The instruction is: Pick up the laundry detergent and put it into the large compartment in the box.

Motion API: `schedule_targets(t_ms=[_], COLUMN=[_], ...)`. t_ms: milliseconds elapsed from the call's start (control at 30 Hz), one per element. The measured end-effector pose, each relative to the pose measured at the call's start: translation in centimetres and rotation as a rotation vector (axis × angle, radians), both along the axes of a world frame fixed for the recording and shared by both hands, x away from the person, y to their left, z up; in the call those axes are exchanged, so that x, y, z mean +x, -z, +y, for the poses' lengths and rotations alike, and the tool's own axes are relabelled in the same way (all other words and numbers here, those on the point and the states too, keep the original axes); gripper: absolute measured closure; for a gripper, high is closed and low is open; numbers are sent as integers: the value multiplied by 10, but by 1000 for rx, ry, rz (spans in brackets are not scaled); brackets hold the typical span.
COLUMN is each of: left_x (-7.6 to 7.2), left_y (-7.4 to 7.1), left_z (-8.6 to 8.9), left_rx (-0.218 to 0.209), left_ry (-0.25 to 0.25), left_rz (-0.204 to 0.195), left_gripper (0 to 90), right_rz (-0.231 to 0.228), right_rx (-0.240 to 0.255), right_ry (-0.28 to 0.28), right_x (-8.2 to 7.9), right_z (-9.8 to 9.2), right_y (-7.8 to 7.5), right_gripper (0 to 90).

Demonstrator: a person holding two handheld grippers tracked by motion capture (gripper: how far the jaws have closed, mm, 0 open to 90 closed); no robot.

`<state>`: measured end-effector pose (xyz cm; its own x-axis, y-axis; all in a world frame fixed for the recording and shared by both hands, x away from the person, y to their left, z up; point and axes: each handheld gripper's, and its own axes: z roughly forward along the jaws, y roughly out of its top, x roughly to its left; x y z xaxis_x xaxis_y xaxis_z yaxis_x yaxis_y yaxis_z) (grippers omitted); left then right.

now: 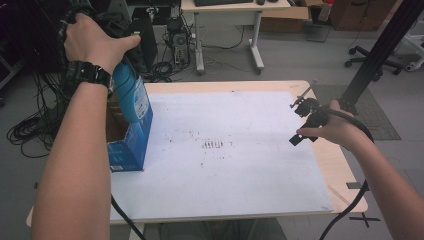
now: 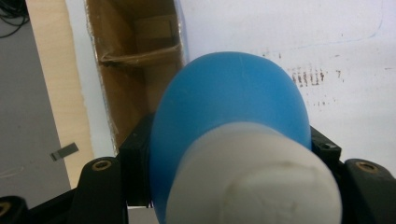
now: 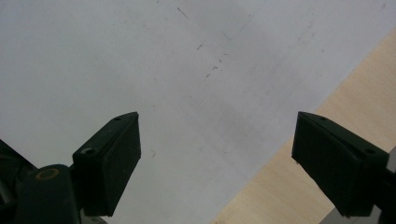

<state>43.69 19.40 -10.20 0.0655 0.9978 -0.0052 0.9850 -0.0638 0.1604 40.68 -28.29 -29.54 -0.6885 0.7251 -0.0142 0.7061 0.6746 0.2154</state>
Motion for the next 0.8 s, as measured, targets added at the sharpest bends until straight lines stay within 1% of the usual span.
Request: schedule_targets(t_ms=[233, 333, 500, 667, 800], left_x=[-2, -3, -4, -4, -5], left_y=[-1, -1, -1, 1, 3], left_z=[11, 14, 20, 29, 36], left_rx=[2, 10, 8, 5, 13], left_ry=[-31, -37, -55, -76, -88], left_rz=[-2, 0, 0, 2, 4], left_gripper=[369, 369, 369, 369, 369], right_rz=[2, 3, 6, 8, 11], right_rx=[0, 0, -1, -1, -4], right_ry=[7, 7, 6, 13, 19], right_x=[1, 1, 1, 2, 2], right_z=[-2, -3, -3, -5, -7], right_y=[0, 1, 3, 5, 6], right_gripper=[157, 157, 157, 157, 157])
